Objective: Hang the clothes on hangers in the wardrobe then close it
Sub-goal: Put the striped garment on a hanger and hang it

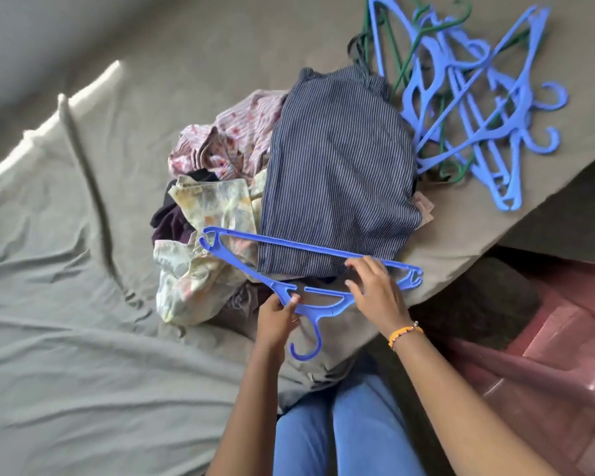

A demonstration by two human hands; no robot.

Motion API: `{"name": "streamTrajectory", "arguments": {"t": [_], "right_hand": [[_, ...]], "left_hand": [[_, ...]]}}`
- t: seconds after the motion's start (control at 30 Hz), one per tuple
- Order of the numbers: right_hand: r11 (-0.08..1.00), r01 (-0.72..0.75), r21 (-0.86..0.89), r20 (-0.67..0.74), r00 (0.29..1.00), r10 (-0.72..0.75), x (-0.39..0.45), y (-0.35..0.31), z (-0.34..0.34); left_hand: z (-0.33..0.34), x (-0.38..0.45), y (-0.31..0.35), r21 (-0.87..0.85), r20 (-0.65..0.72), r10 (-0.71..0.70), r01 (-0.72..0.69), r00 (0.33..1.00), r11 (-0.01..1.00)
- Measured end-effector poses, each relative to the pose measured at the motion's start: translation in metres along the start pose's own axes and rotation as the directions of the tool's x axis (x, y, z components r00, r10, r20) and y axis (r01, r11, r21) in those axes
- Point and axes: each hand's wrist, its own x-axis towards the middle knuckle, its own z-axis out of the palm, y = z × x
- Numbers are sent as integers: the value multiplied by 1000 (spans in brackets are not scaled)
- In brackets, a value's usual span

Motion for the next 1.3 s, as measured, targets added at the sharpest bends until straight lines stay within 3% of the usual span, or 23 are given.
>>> {"name": "streamTrajectory", "arguments": {"t": [0.13,0.27,0.33,0.37,0.4,0.43,0.5,0.53,0.57,0.63,0.73,0.87,1.0,1.1,1.13,1.3], "right_hand": [[951,-26,-309,-63,998,7,5,-4,20],[900,-103,-424,-170,985,33,20,1,19],[882,-123,-454,-154,986,58,23,5,18],[875,-137,-464,-130,988,86,23,7,18],[871,-157,-465,-103,987,123,22,9,17],[870,-187,-457,-85,982,167,19,11,17],[851,-284,-442,-38,953,299,16,14,14],[827,-327,-457,-2,930,367,14,15,15],[809,-350,-473,22,913,407,12,16,17],[796,-362,-484,15,907,422,12,20,23],[800,-370,-472,-15,911,412,20,19,25],[839,-365,-404,-98,929,358,19,10,10],[904,-332,-269,-190,939,288,2,12,-18],[972,-175,-154,-228,964,138,-9,7,-43],[985,-145,-90,-241,963,120,-11,4,-51],[996,-25,90,-233,971,45,4,-20,-87]], "left_hand": [[2,5,-5,52,-31,53,-51,998,997],[1,26,1,153,-82,98,-84,992,985],[2,25,10,228,-201,180,-132,963,965],[4,20,14,306,-309,270,-173,912,936],[5,12,17,445,-402,410,-217,818,869],[5,6,20,633,-398,595,-260,698,729],[7,1,19,919,-106,845,-273,524,284],[5,8,15,959,28,869,-258,494,116],[4,17,13,965,116,864,-262,489,19],[0,30,16,947,223,842,-313,492,-68],[-9,43,29,912,359,828,-352,430,-212],[-21,55,44,873,430,808,-414,402,-258],[-24,39,34,852,414,847,-470,335,-230],[-15,16,20,733,555,802,-587,222,-344],[-12,12,15,687,618,757,-614,212,-389],[-19,23,44,757,568,767,-555,299,-345]]}}
